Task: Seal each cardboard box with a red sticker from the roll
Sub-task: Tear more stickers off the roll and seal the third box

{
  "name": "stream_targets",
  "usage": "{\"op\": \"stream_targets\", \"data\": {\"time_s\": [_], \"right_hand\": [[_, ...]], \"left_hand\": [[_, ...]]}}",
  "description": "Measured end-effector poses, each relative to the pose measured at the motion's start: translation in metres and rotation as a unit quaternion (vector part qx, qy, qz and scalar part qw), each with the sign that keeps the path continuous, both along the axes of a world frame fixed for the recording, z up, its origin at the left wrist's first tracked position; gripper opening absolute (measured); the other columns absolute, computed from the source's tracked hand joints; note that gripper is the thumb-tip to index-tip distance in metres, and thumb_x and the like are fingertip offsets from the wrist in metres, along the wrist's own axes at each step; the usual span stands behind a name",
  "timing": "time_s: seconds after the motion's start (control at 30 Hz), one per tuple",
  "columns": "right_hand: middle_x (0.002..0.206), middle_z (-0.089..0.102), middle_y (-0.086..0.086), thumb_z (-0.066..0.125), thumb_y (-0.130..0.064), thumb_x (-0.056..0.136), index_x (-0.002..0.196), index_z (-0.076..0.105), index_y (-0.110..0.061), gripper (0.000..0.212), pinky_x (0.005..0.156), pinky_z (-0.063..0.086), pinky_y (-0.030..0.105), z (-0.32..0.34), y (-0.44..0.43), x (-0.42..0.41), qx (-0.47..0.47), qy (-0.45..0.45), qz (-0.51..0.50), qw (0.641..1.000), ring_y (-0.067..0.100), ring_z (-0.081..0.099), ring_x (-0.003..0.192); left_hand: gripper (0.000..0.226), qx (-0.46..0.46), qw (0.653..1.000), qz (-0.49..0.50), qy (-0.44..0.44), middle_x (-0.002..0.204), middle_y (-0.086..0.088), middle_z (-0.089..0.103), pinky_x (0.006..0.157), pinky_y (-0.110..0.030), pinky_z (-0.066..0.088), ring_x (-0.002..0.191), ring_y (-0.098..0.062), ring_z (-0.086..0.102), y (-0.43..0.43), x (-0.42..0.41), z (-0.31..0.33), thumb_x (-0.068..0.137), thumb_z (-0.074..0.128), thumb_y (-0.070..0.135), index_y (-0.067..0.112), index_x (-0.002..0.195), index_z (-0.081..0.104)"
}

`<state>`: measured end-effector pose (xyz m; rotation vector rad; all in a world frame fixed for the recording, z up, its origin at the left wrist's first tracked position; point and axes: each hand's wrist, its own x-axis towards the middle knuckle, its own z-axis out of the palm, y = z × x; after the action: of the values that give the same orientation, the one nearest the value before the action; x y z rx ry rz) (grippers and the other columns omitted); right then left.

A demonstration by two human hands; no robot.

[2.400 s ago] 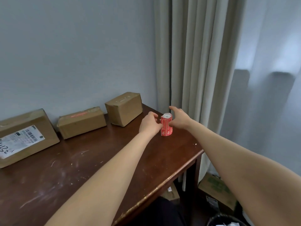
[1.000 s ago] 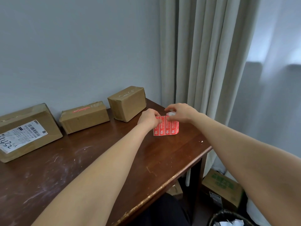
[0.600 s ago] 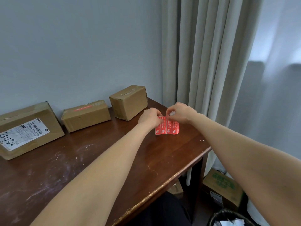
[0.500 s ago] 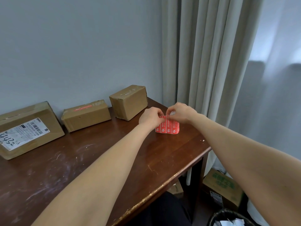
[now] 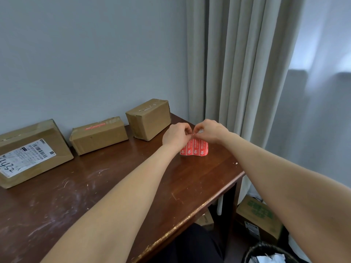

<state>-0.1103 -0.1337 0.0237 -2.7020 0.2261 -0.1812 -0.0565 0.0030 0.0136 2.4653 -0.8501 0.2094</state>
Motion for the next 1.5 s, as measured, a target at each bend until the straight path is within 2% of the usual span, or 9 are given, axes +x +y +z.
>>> {"op": "stream_targets", "data": {"time_s": [0.47,0.73,0.93,1.03,1.17,1.37,1.5], "right_hand": [[0.111,0.066,0.002,0.053,-0.040,0.095,0.116,0.065,-0.023,0.029,0.076,0.054,0.027,-0.005,-0.002,0.003,0.021,-0.006,-0.001,1.000,0.018,0.066,0.096],[0.103,0.064,-0.001,0.050,-0.036,0.096,0.114,0.067,-0.025,0.027,0.067,0.048,0.023,-0.009,-0.004,0.005,0.039,-0.019,-0.007,0.999,0.012,0.061,0.086],[0.098,0.064,-0.003,0.051,-0.034,0.095,0.109,0.070,-0.026,0.025,0.072,0.050,0.027,-0.009,-0.006,0.007,0.044,-0.019,-0.005,0.999,0.014,0.061,0.088],[0.100,0.067,-0.002,0.052,-0.036,0.094,0.109,0.071,-0.027,0.026,0.079,0.055,0.032,-0.010,-0.006,0.007,0.053,-0.017,-0.005,0.998,0.015,0.064,0.090],[0.100,0.066,-0.003,0.052,-0.035,0.095,0.111,0.071,-0.026,0.026,0.075,0.054,0.029,-0.009,-0.005,0.007,0.056,-0.016,-0.008,0.998,0.014,0.064,0.089],[0.100,0.067,-0.004,0.051,-0.036,0.094,0.109,0.072,-0.028,0.026,0.077,0.054,0.030,-0.009,-0.004,0.008,0.051,-0.016,-0.015,0.998,0.013,0.064,0.088],[0.098,0.066,-0.005,0.051,-0.037,0.095,0.109,0.072,-0.028,0.027,0.068,0.050,0.025,-0.009,-0.004,0.008,0.053,-0.020,-0.020,0.998,0.012,0.063,0.085]], "left_hand": [[0.011,-0.003,1.000,-0.005,-0.012,0.104,-0.001,0.067,0.072,-0.028,0.053,0.092,-0.016,0.062,-0.001,0.005,-0.003,0.091,0.060,0.030,0.021,0.095,0.067],[0.014,-0.002,0.999,-0.019,-0.027,0.104,0.000,0.068,0.068,-0.024,0.049,0.091,-0.015,0.063,0.000,0.003,-0.004,0.093,0.058,0.030,0.021,0.099,0.066],[0.007,0.014,0.997,-0.025,-0.068,0.098,0.002,0.067,0.052,-0.019,0.033,0.083,-0.012,0.059,0.002,0.000,-0.002,0.094,0.056,0.030,0.027,0.088,0.058],[0.007,0.020,0.996,-0.025,-0.080,0.099,0.002,0.067,0.050,-0.017,0.031,0.084,-0.012,0.059,0.003,-0.001,-0.004,0.095,0.054,0.031,0.027,0.088,0.055],[0.010,0.021,0.995,-0.023,-0.093,0.098,0.002,0.067,0.054,-0.021,0.035,0.086,-0.015,0.061,0.003,-0.003,-0.005,0.095,0.053,0.030,0.028,0.086,0.052],[0.010,0.018,0.992,-0.023,-0.126,0.099,0.003,0.067,0.054,-0.020,0.033,0.084,-0.014,0.060,0.004,-0.005,-0.007,0.096,0.052,0.029,0.025,0.088,0.055],[0.015,0.016,0.990,-0.032,-0.137,0.093,0.004,0.066,0.050,-0.017,0.028,0.080,-0.013,0.059,0.004,-0.006,-0.009,0.096,0.051,0.029,0.025,0.082,0.049]]}}
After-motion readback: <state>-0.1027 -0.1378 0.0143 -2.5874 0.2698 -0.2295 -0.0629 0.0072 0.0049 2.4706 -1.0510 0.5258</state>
